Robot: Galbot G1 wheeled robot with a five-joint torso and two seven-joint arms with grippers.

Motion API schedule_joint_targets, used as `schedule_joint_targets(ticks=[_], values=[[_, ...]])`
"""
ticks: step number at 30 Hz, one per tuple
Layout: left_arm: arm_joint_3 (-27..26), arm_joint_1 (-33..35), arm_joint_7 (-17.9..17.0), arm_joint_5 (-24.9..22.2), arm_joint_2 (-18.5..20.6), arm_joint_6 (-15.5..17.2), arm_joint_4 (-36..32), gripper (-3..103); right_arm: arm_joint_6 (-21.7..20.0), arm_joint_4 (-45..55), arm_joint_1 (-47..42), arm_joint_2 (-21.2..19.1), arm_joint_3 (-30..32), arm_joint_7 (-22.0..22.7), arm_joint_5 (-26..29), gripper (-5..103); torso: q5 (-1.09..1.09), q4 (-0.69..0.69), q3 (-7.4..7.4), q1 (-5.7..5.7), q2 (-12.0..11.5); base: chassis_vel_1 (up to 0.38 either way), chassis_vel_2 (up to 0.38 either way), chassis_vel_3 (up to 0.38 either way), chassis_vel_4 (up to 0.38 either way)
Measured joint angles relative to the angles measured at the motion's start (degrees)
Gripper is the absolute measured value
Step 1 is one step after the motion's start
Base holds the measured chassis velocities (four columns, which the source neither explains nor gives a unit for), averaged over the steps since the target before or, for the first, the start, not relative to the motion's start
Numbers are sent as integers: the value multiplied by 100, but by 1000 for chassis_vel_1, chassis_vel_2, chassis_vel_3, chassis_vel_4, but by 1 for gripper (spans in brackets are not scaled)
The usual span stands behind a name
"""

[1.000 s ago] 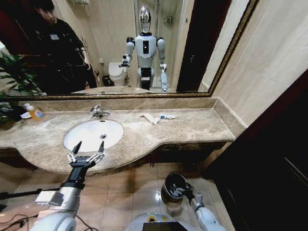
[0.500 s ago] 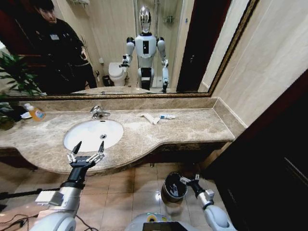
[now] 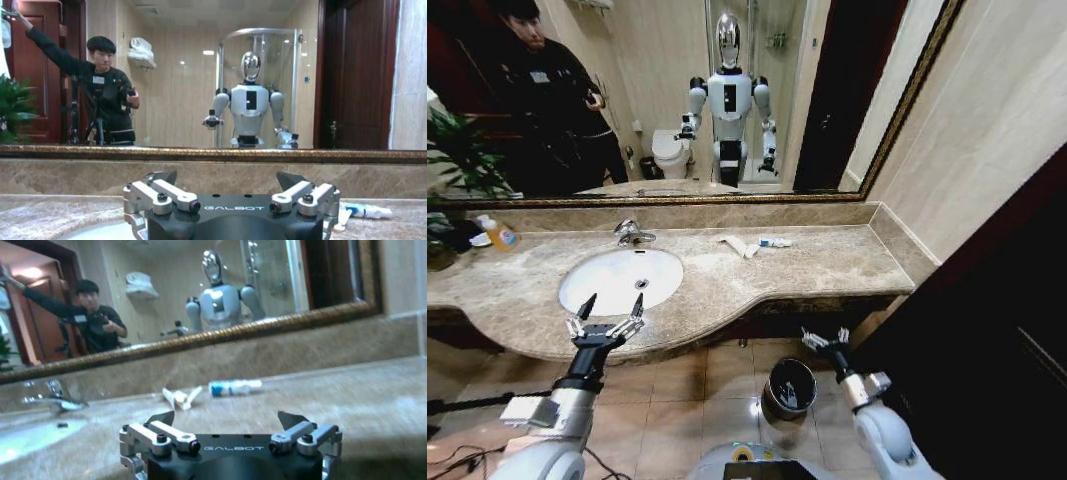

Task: Pick up the trash from the sink and place it in the trash bin.

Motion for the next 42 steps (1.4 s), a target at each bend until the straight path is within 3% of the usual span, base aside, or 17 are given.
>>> schedule_joint_targets(ticks=[3,14,20,28,42], values=[[0,0,0,0,0,0,0,100,-460,-21,342,-93,-127,-107,-4,100,0,0,0,0,0,0,0,0,0],[0,0,-1,0,0,0,0,100,-1276,-775,1905,-361,-683,-82,-13,100,1,0,1,1,0,0,0,0,0],[0,0,0,0,0,0,0,100,-1723,-1214,2919,-434,-1312,144,442,100,0,1,1,1,0,0,0,0,0],[0,0,0,0,0,0,0,100,-1859,-1960,4062,-223,-2173,368,713,100,0,0,1,1,0,0,0,0,0],[0,0,0,0,0,0,0,100,-1721,-2832,5049,187,-3153,535,251,100,-1,0,0,0,0,0,0,0,0]])
